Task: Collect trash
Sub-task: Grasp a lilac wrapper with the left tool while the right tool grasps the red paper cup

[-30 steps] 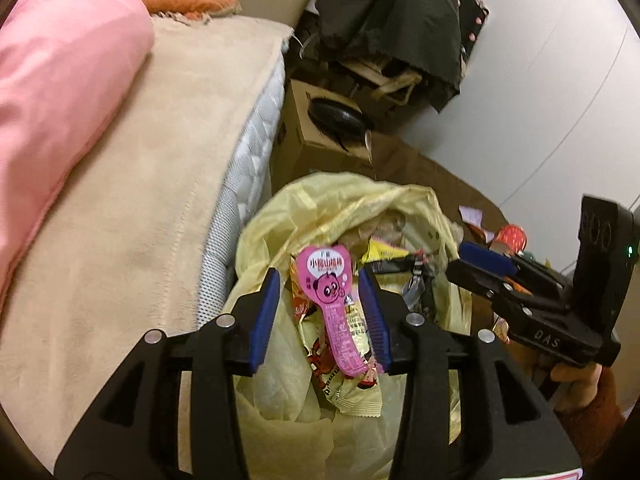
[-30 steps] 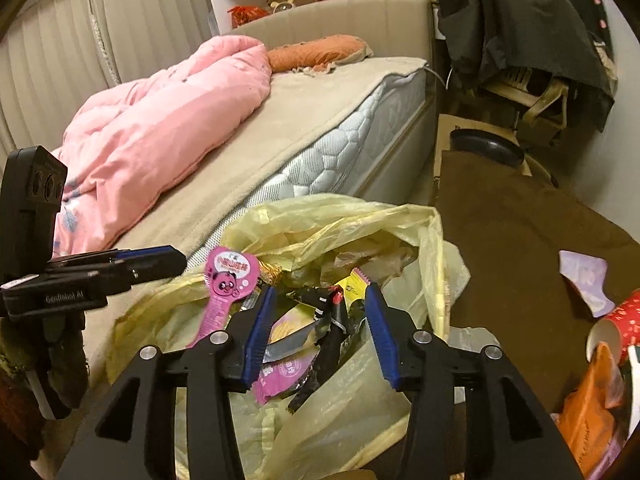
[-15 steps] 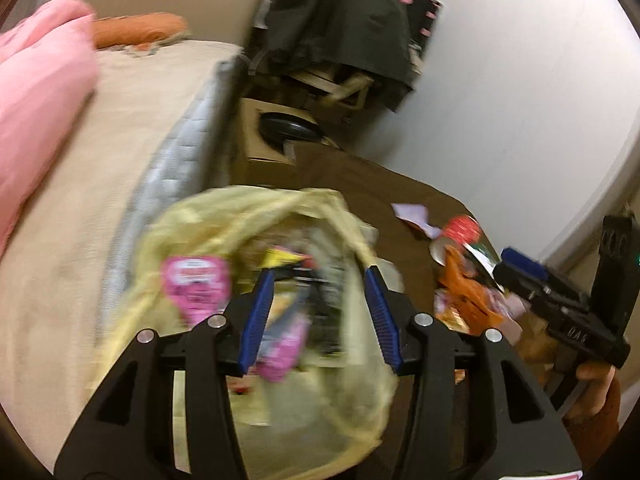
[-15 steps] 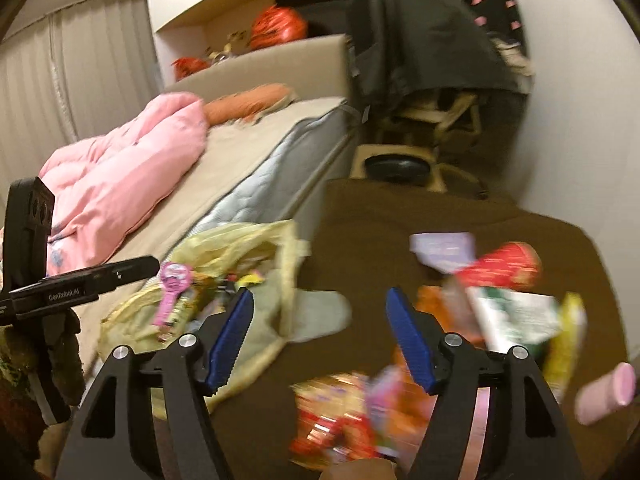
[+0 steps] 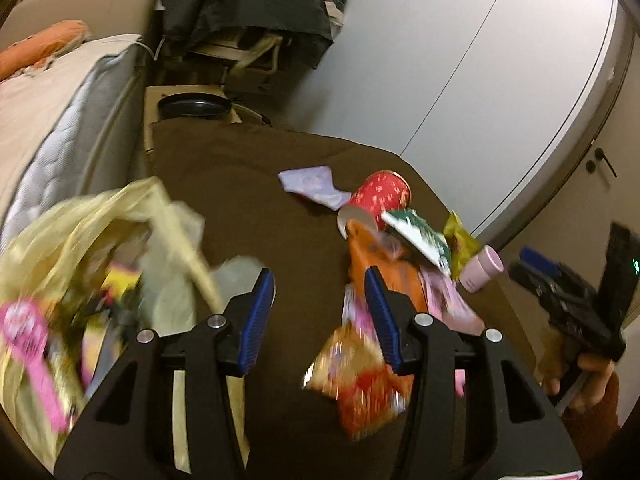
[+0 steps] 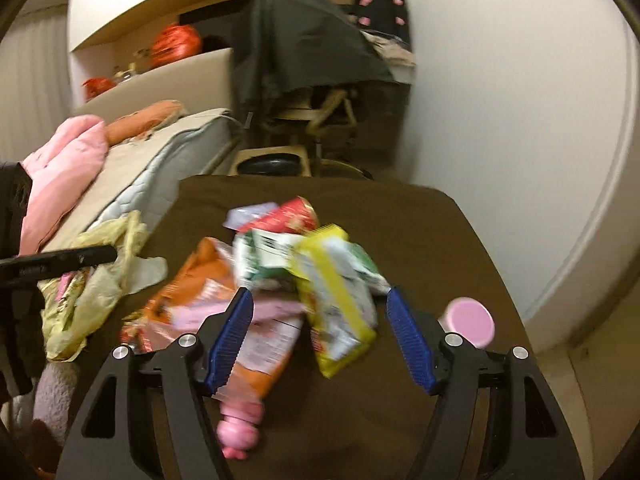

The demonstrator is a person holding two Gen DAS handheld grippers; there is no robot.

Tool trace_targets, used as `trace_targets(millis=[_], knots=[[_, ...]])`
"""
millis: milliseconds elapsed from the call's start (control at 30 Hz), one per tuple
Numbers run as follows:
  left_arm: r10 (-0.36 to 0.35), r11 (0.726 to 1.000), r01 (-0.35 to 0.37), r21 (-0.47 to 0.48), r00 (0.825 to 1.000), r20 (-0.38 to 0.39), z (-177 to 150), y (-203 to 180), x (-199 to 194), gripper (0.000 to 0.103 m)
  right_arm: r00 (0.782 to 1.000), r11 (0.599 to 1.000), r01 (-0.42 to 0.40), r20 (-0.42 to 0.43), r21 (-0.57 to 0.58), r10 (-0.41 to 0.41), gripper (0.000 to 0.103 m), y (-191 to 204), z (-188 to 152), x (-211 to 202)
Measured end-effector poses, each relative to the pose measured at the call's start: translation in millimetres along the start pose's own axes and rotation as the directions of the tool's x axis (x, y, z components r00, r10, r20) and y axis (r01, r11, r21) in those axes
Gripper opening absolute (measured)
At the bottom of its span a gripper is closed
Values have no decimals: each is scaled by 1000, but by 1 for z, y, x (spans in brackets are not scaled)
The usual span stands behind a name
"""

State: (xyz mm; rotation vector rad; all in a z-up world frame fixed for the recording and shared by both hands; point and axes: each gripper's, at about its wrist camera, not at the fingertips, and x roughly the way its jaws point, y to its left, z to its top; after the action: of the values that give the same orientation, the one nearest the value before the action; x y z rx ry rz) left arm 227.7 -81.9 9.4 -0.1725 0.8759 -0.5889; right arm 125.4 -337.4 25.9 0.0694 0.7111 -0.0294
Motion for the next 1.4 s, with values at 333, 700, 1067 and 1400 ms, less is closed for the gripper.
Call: trace_targets(millis=[333, 700, 1067, 1400], knots=[[8, 1000, -6, 13, 987, -159, 66, -3, 121, 45, 995, 994, 102, -8, 43, -102, 65, -28, -18, 18], [47, 983, -88, -163, 971, -236, 83, 17, 173, 3, 997, 995, 71, -3, 73, -71, 65, -41, -24, 29], [26, 991, -44, -130, 991, -133, 62, 16, 91, 1, 987, 982, -163, -9, -91, 163, 65, -6, 59, 64], [26, 990, -36, -134, 996, -80, 35, 19, 41, 1, 945, 959, -257, -240, -124, 222, 51, 28, 109, 176]])
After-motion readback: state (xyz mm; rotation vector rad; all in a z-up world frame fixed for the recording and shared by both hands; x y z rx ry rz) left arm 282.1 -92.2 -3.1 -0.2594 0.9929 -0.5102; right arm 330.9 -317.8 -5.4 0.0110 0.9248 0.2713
